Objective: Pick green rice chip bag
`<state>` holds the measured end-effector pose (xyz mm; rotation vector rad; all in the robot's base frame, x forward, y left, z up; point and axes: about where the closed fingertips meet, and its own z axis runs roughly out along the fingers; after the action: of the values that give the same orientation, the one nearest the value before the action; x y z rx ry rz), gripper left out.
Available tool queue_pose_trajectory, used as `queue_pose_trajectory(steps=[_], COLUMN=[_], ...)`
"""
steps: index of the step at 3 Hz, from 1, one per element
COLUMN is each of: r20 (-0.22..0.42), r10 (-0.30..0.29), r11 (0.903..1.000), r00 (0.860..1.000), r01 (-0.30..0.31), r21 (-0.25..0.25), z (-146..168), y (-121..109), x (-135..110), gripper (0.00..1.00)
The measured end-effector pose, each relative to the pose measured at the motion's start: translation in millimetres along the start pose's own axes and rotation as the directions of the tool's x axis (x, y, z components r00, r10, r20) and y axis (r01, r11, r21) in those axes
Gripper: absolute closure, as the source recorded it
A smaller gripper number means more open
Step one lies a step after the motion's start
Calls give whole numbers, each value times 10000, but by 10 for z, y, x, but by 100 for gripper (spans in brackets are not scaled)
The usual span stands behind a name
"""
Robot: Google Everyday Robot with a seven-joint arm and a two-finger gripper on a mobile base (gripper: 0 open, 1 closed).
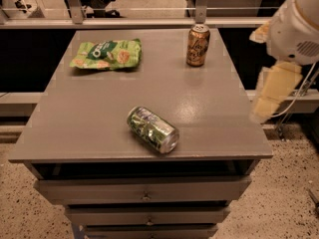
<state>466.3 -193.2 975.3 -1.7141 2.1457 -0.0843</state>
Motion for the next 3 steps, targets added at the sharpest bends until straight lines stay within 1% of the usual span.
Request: queue_pose_trajectory(steps=[1,2,3], r20=[1335,3185,4147], r10=[-337,-526,-274], r11=[9979,9935,9925], r00=[9905,9465,9095], r01=[259,172,-248], r21=[595,1129,1201], z=[280,636,772], y=[-393,-865,-1026], x=[-593,-1539,-2188], gripper=[0,0,0])
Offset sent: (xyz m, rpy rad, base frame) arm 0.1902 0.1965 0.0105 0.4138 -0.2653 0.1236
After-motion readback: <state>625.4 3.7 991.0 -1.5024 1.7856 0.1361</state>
